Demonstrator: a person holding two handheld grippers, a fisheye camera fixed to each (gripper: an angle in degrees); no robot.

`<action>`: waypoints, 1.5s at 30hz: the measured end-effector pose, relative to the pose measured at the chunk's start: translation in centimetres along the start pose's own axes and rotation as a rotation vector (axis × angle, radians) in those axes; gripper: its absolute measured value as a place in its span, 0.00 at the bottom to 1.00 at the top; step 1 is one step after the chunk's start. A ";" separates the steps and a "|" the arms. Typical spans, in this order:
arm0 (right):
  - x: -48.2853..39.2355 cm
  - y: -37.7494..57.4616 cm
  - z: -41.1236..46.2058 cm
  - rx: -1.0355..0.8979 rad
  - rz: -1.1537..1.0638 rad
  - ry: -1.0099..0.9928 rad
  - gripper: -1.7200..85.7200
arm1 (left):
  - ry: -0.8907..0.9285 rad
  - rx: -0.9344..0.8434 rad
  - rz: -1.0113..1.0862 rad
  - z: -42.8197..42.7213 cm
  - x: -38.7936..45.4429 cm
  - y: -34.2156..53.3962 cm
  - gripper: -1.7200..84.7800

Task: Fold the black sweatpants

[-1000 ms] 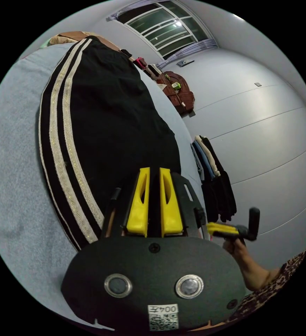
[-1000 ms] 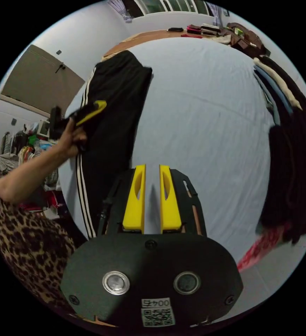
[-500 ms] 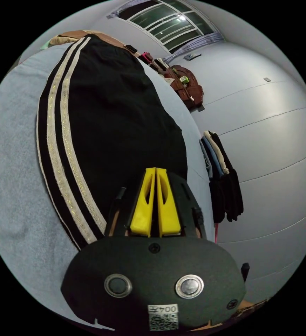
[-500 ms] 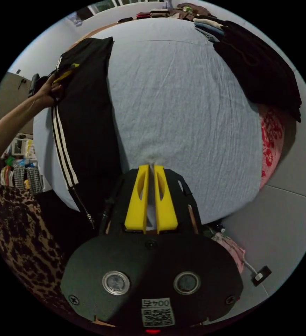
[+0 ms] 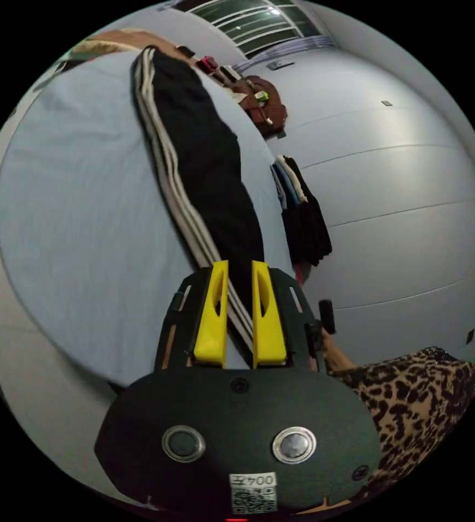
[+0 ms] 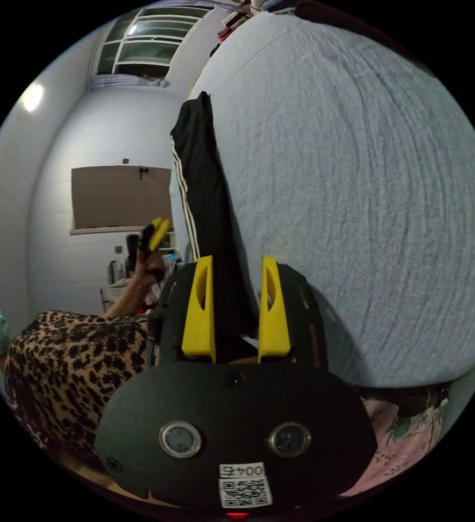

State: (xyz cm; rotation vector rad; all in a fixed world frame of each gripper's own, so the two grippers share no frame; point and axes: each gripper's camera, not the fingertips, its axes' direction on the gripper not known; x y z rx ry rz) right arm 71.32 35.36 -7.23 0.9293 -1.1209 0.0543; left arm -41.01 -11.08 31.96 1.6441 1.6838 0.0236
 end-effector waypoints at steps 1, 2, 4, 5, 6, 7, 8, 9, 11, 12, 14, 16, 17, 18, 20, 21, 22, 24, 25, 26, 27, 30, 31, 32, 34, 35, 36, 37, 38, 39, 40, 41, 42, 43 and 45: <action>0.7 0.1 0.0 -0.019 -0.006 -0.031 0.17 | 0.030 0.002 -0.044 0.5 -0.5 2.8 0.11; 1.2 0.2 0.1 -0.049 -0.018 -0.041 0.17 | 0.049 0.013 -0.090 1.1 -1.0 5.3 0.11; 1.8 0.4 0.2 -0.081 -0.048 -0.050 0.17 | 0.085 0.033 -0.138 2.1 -1.4 8.5 0.12; 2.1 0.5 0.1 -0.097 -0.065 -0.055 0.17 | 0.103 0.039 -0.151 2.9 -1.4 10.0 0.12; 2.2 0.5 0.0 -0.105 -0.074 -0.056 0.17 | 0.107 0.038 -0.150 3.3 -1.2 10.7 0.12; 2.4 0.6 0.0 -0.124 -0.092 -0.057 0.17 | 0.096 0.029 -0.142 4.0 -0.9 11.7 0.13; 2.6 0.7 -0.1 -0.141 -0.105 -0.061 0.17 | 0.080 0.019 -0.130 4.8 -0.7 12.6 0.13; 2.8 0.8 0.0 -0.151 -0.109 -0.066 0.17 | 0.073 0.015 -0.128 5.1 -0.6 12.9 0.14; 3.2 1.3 0.4 -0.203 -0.127 -0.083 0.17 | 0.065 0.024 -0.135 6.2 -0.6 14.3 0.14; 3.2 1.5 0.5 -0.213 -0.131 -0.084 0.17 | 0.068 0.034 -0.140 6.3 -0.6 14.6 0.14; 3.4 2.2 0.9 -0.253 -0.157 -0.079 0.16 | 0.065 0.043 -0.140 6.8 -0.5 15.7 0.15; 3.5 2.7 1.2 -0.281 -0.175 -0.072 0.16 | 0.048 0.040 -0.121 7.0 -0.3 16.6 0.14; 3.6 3.1 1.4 -0.300 -0.182 -0.071 0.15 | 0.050 0.025 -0.119 7.3 -0.2 17.2 0.14; 3.6 3.2 1.5 -0.309 -0.185 -0.072 0.15 | 0.056 0.014 -0.120 7.5 -0.2 17.5 0.14; 3.8 3.9 1.9 -0.339 -0.190 -0.079 0.15 | 0.066 -0.017 -0.114 8.1 -0.1 18.7 0.14; 3.9 4.0 2.0 -0.345 -0.190 -0.080 0.15 | 0.065 -0.015 -0.113 8.1 -0.1 18.9 0.14; 4.2 4.1 2.0 -0.345 -0.185 -0.084 0.14 | 0.070 -0.002 -0.122 8.2 -0.3 19.4 0.14; 4.8 4.1 1.9 -0.346 -0.167 -0.098 0.13 | 0.098 0.004 -0.157 8.2 -1.0 19.7 0.13; 5.1 4.1 1.9 -0.352 -0.156 -0.108 0.13 | 0.122 -0.006 -0.174 8.4 -1.4 19.7 0.12; 5.4 4.1 2.1 -0.361 -0.144 -0.121 0.12 | 0.130 -0.036 -0.175 8.6 -1.5 19.6 0.11; 5.5 4.1 2.3 -0.369 -0.139 -0.124 0.11 | 0.122 -0.054 -0.175 8.5 -1.4 19.5 0.10; 2.2 4.9 1.2 -0.352 -0.244 -0.089 0.06 | 0.117 0.062 -0.089 5.2 1.9 20.1 0.07; -0.3 5.7 -0.3 -0.297 -0.341 -0.062 0.06 | 0.107 0.074 -0.080 4.2 2.1 20.6 0.07; -1.7 6.4 -1.0 -0.281 -0.421 -0.014 0.05 | 0.098 0.047 -0.125 4.3 0.9 21.4 0.06; -0.4 6.6 -0.3 -0.322 -0.368 0.025 0.05 | 0.122 0.027 -0.261 5.5 -2.1 23.0 0.06; 1.6 6.6 0.6 -0.347 -0.290 0.017 0.05 | 0.154 0.023 -0.361 6.2 -4.0 24.0 0.06; 2.5 6.6 0.9 -0.349 -0.253 0.012 0.05 | 0.177 0.026 -0.393 6.4 -4.6 24.3 0.06; 3.9 6.7 1.3 -0.341 -0.197 -0.007 0.05 | 0.207 0.037 -0.409 6.4 -5.1 24.7 0.06; 4.7 6.8 1.3 -0.325 -0.164 -0.045 0.05 | 0.204 0.033 -0.391 6.3 -5.1 24.8 0.06; 4.9 6.8 1.2 -0.321 -0.153 -0.061 0.05 | 0.199 0.027 -0.378 6.2 -5.0 24.7 0.06; 5.1 6.8 1.0 -0.315 -0.143 -0.080 0.05 | 0.188 0.013 -0.358 6.1 -4.8 24.6 0.06; 5.1 6.6 0.8 -0.319 -0.145 -0.077 0.06 | 0.174 0.002 -0.347 6.2 -4.8 24.6 0.06; 5.2 6.5 0.8 -0.326 -0.144 -0.067 0.06 | 0.171 0.000 -0.341 6.2 -4.8 24.6 0.06; 5.3 6.4 0.7 -0.336 -0.142 -0.046 0.06 | 0.172 0.003 -0.335 6.3 -4.8 24.7 0.06; 5.7 6.1 0.7 -0.354 -0.134 -0.054 0.09 | 0.189 0.017 -0.325 6.4 -4.8 25.1 0.06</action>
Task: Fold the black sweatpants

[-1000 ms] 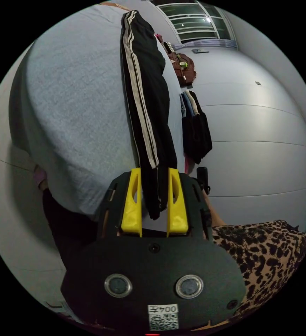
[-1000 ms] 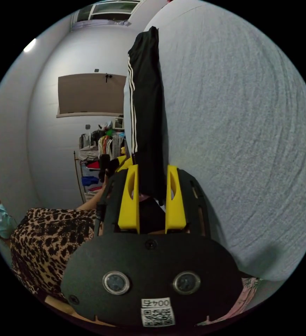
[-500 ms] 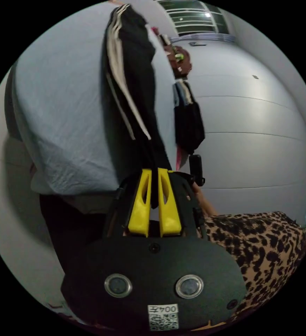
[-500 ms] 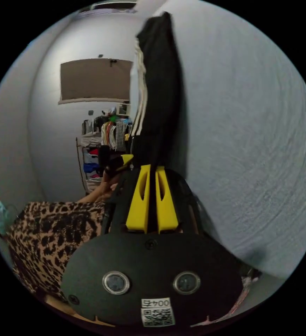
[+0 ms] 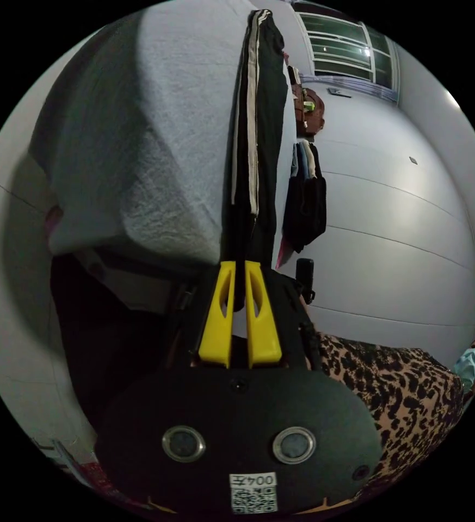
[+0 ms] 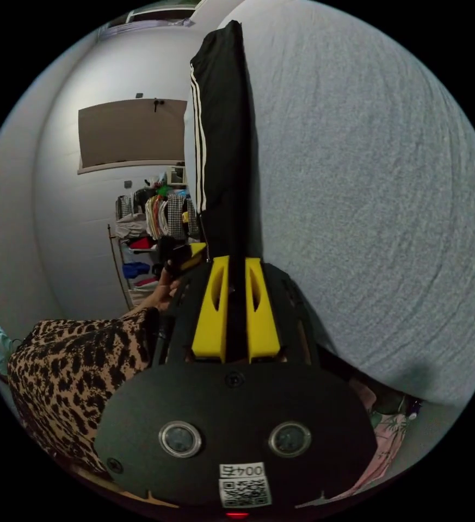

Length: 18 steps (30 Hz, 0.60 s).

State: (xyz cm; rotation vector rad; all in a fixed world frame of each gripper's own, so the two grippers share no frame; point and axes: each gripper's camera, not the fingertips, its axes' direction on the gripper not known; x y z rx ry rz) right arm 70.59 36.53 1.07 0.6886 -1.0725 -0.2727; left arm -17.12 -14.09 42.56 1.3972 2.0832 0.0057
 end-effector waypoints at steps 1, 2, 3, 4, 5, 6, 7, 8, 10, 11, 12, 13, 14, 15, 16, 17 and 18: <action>0.4 -0.1 0.1 -0.014 0.000 -0.041 0.11 | 0.019 0.002 0.009 0.1 -0.1 0.2 0.07; 0.8 -0.1 0.1 -0.015 0.007 -0.072 0.12 | 0.040 0.006 0.012 0.1 -0.2 0.5 0.07; 0.9 -0.1 0.1 -0.012 0.008 -0.085 0.12 | 0.046 0.009 0.014 0.1 -0.2 0.6 0.08; 1.0 -0.2 0.0 -0.011 0.002 -0.103 0.12 | 0.046 0.009 0.015 0.1 -0.3 0.7 0.08; 1.0 -0.4 0.0 -0.014 -0.004 -0.111 0.12 | 0.040 0.008 0.016 0.1 -0.3 0.8 0.08; 1.0 -0.5 0.1 -0.017 -0.004 -0.116 0.12 | 0.036 0.008 0.016 0.1 -0.3 0.9 0.07; 1.0 -0.9 0.2 -0.022 -0.007 -0.129 0.11 | 0.029 0.008 0.017 0.1 -0.3 1.0 0.07; 0.9 -1.2 0.2 -0.027 -0.009 -0.139 0.11 | 0.029 0.004 0.015 0.2 -0.2 1.1 0.06; 0.7 -1.6 0.3 -0.035 -0.016 -0.148 0.11 | 0.036 0.000 0.022 0.2 0.0 1.2 0.06; 0.6 -1.7 0.3 -0.038 -0.019 -0.153 0.11 | 0.051 -0.002 0.021 0.2 0.1 1.3 0.06; 0.6 -1.8 0.3 -0.040 -0.019 -0.157 0.10 | 0.060 -0.003 0.019 0.2 0.1 1.4 0.06; 0.7 -1.9 0.1 -0.042 -0.013 -0.167 0.10 | 0.073 -0.003 0.011 0.2 0.2 1.5 0.06; 0.5 -1.8 -0.3 -0.025 -0.021 -0.174 0.07 | 0.075 -0.001 0.008 0.1 0.4 1.7 0.06; 0.4 -1.7 -0.6 -0.020 -0.023 -0.181 0.06 | 0.074 -0.001 0.009 0.0 0.6 1.8 0.06; 0.0 -1.6 -1.2 -0.009 -0.026 -0.199 0.06 | 0.076 -0.001 0.016 -0.1 1.0 2.0 0.06; -0.7 -1.5 -1.9 0.001 -0.039 -0.215 0.06 | 0.085 -0.002 0.030 -0.3 1.7 2.2 0.05; -1.1 -1.5 -2.3 0.004 -0.046 -0.221 0.05 | 0.090 -0.003 0.038 -0.4 2.2 2.3 0.05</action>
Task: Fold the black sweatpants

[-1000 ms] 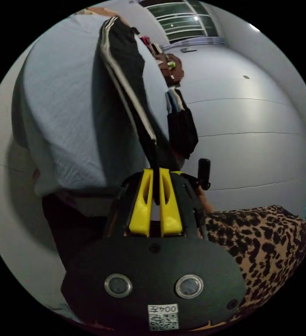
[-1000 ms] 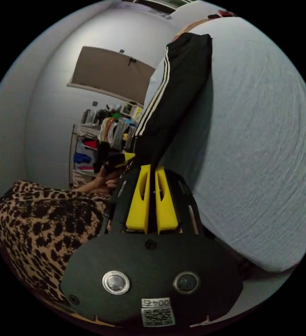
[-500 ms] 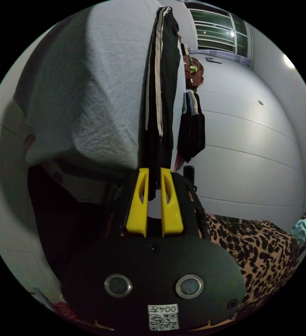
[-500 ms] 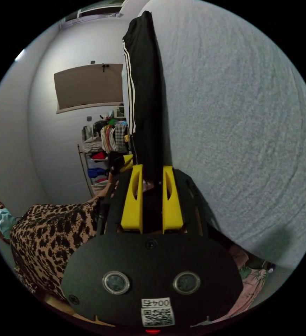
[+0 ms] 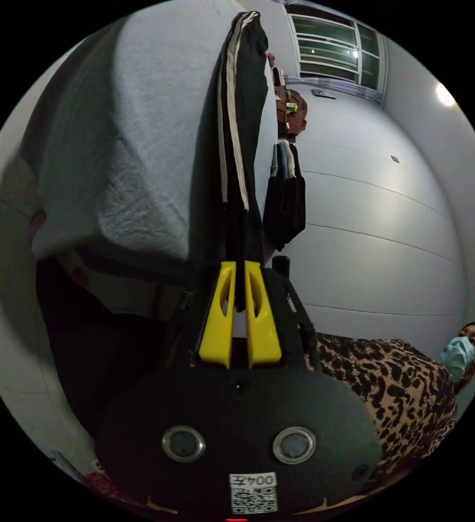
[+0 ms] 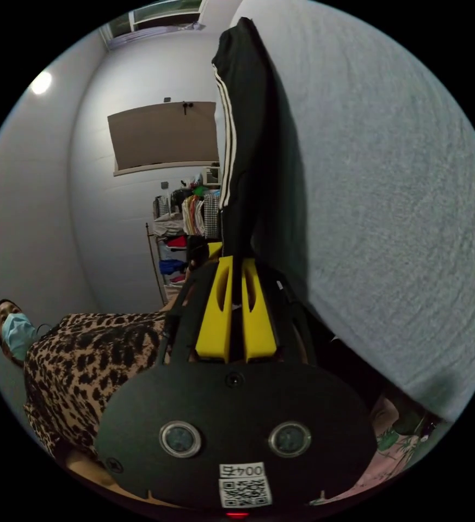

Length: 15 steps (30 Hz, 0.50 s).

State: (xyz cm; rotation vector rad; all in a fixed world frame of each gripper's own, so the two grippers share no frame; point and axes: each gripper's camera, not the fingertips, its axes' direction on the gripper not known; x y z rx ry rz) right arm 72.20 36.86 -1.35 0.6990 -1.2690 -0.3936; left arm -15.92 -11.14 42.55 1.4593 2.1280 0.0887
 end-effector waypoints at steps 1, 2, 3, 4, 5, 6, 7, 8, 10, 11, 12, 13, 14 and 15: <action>-1.2 0.0 -0.6 0.003 -0.019 -0.006 0.05 | 0.008 -0.003 0.016 -0.1 1.0 0.2 0.05; -2.5 0.0 -1.1 0.001 -0.041 -0.005 0.05 | 0.006 -0.009 0.032 -0.2 2.2 0.5 0.05; -3.2 0.0 -1.4 -0.002 -0.051 -0.003 0.05 | 0.000 -0.015 0.042 -0.2 2.9 0.6 0.05; -4.5 0.1 -1.9 -0.012 -0.060 -0.003 0.05 | -0.030 -0.031 0.078 -0.2 4.4 1.0 0.05; -5.5 0.2 -2.4 -0.023 -0.061 -0.007 0.05 | -0.082 -0.061 0.125 -0.1 5.8 1.3 0.05; -5.9 0.3 -2.6 -0.032 -0.061 -0.005 0.05 | -0.114 -0.082 0.145 0.1 6.4 1.5 0.05; -6.5 0.6 -2.8 -0.057 -0.057 0.013 0.05 | -0.169 -0.127 0.173 0.6 7.1 1.8 0.05; -6.5 0.8 -2.9 -0.087 -0.042 0.036 0.05 | -0.207 -0.165 0.176 1.2 7.1 2.1 0.05; -5.5 0.9 -2.9 -0.106 0.013 0.022 0.05 | -0.229 -0.206 0.125 2.3 6.0 2.3 0.05; -4.5 0.9 -3.0 -0.108 0.053 -0.006 0.05 | -0.223 -0.219 0.090 2.8 5.2 2.2 0.05; -4.1 0.8 -3.1 -0.106 0.068 -0.017 0.05 | -0.218 -0.219 0.084 3.0 4.9 2.2 0.05; -3.7 0.6 -3.3 -0.099 0.083 -0.039 0.05 | -0.199 -0.218 0.080 3.2 4.8 2.2 0.05; -3.9 0.4 -3.6 -0.094 0.074 -0.066 0.05 | -0.176 -0.207 0.099 3.0 5.2 2.2 0.05; -4.1 0.2 -3.8 -0.093 0.063 -0.072 0.05 | -0.167 -0.197 0.115 2.8 5.5 2.3 0.05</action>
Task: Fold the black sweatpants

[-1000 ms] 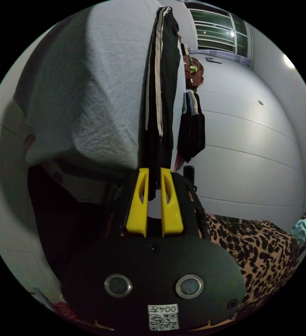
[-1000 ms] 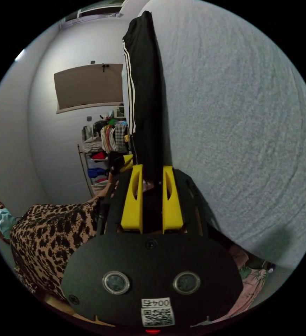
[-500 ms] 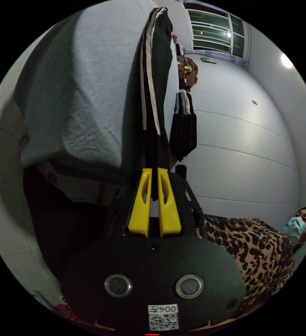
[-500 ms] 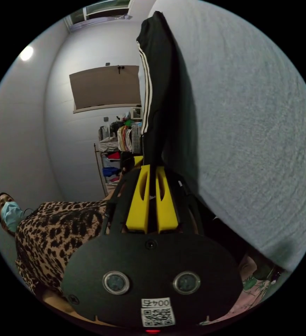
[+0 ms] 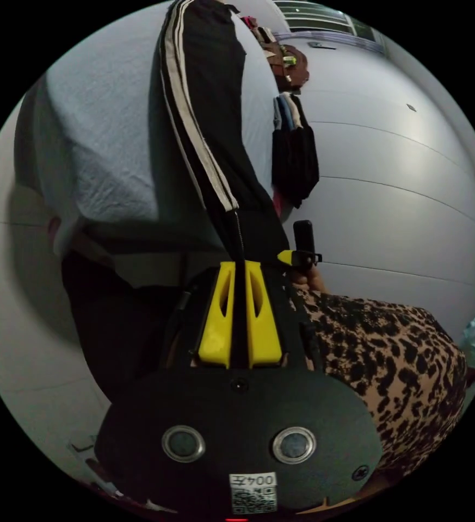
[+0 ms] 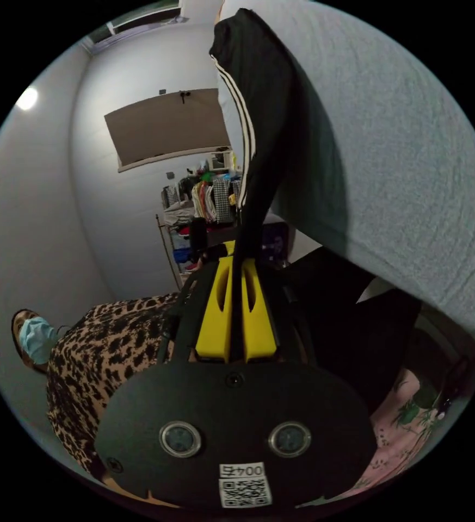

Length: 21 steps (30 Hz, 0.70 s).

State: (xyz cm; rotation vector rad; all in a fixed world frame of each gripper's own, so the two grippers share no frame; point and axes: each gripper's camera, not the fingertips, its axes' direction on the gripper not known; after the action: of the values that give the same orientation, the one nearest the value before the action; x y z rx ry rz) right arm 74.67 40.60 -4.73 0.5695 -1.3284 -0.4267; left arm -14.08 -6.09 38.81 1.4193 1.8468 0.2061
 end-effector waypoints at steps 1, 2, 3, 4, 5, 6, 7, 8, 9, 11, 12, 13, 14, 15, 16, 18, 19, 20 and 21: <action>-0.7 -0.2 -0.4 -0.001 -0.028 -0.003 0.05 | 0.011 0.024 0.031 -0.7 0.6 0.1 0.05; -1.4 -0.5 -0.8 -0.003 -0.052 -0.012 0.05 | 0.016 0.048 0.059 -1.7 1.0 0.3 0.05; -1.7 -0.6 -1.0 -0.003 -0.060 -0.020 0.05 | 0.015 0.061 0.071 -2.3 1.2 0.3 0.05; -2.3 -0.9 -1.5 -0.002 -0.073 -0.038 0.04 | 0.004 0.097 0.091 -3.8 1.5 0.4 0.05; -2.9 -1.2 -1.8 -0.004 -0.086 -0.043 0.04 | -0.028 0.146 0.099 -5.3 1.8 0.3 0.05; -3.2 -1.3 -2.0 -0.007 -0.094 -0.039 0.04 | -0.048 0.173 0.104 -6.1 2.0 0.1 0.04; -3.8 -1.6 -2.1 -0.016 -0.109 -0.025 0.04 | -0.090 0.235 0.116 -7.6 2.4 -0.3 0.04; -4.3 -2.0 -2.3 -0.022 -0.121 -0.020 0.04 | -0.123 0.296 0.138 -8.7 3.2 -1.2 0.04; -4.6 -2.2 -2.4 -0.023 -0.126 -0.022 0.04 | -0.136 0.318 0.155 -9.1 3.7 -1.8 0.04; -6.0 -3.0 -3.0 -0.017 -0.153 -0.038 0.04 | -0.192 0.331 0.237 -9.0 5.8 -5.8 0.03; -6.4 -3.3 -3.1 -0.014 -0.160 -0.042 0.04 | -0.208 0.316 0.256 -8.6 6.3 -7.0 0.03; -7.3 -3.7 -3.4 -0.008 -0.174 -0.049 0.04 | -0.247 0.274 0.301 -7.5 7.4 -9.6 0.03; -8.2 -4.3 -3.7 -0.003 -0.186 -0.055 0.04 | -0.294 0.223 0.344 -6.1 8.4 -12.3 0.02; -8.7 -4.5 -3.8 0.000 -0.192 -0.057 0.04 | -0.319 0.199 0.365 -5.3 8.9 -13.6 0.02; -9.7 -5.1 -4.0 0.008 -0.203 -0.059 0.04 | -0.373 0.150 0.400 -3.8 9.6 -16.1 0.02; -11.2 -6.1 -4.4 0.025 -0.215 -0.065 0.04 | -0.471 0.049 0.423 -1.4 10.0 -19.3 0.02; -12.3 -6.8 -4.6 0.038 -0.224 -0.080 0.04 | -0.554 -0.038 0.419 0.1 9.5 -21.2 0.02; -13.5 -7.6 -4.9 0.057 -0.232 -0.100 0.04 | -0.617 -0.125 0.399 1.4 8.5 -22.7 0.02; -14.1 -8.0 -5.1 0.067 -0.237 -0.111 0.04 | -0.635 -0.169 0.384 1.9 7.8 -23.3 0.02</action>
State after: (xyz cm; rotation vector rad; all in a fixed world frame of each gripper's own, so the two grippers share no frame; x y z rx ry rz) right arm 77.10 43.33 -21.29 0.7722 -1.3901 -0.6162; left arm -30.81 -8.30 20.86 1.4898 1.0173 0.0816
